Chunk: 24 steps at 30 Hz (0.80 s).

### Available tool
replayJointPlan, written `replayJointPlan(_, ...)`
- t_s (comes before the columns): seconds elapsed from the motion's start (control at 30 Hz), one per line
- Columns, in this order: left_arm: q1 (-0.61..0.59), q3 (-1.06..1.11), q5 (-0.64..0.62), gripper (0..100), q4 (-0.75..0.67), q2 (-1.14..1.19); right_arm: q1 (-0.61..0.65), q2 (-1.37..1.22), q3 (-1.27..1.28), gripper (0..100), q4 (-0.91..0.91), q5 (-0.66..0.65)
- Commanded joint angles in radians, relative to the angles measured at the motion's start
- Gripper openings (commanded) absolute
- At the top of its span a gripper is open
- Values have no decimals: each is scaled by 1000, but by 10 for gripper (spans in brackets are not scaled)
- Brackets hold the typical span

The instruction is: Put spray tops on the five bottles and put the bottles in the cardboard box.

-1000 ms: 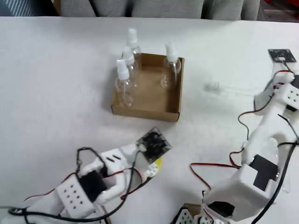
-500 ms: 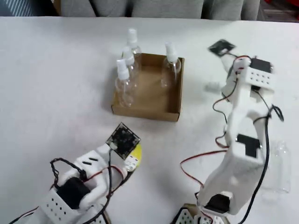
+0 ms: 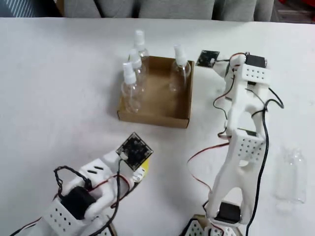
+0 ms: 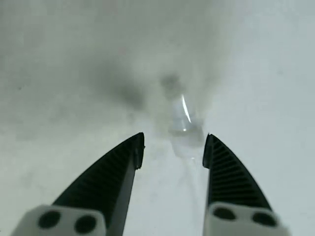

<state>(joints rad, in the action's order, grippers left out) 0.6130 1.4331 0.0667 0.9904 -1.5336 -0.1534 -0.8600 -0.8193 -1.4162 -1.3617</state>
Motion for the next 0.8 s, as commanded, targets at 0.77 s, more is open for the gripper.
replayJointPlan(0.77, -8, -8, 0, 21, -14, -19, -5, -137, -687, 15, -317, 862)
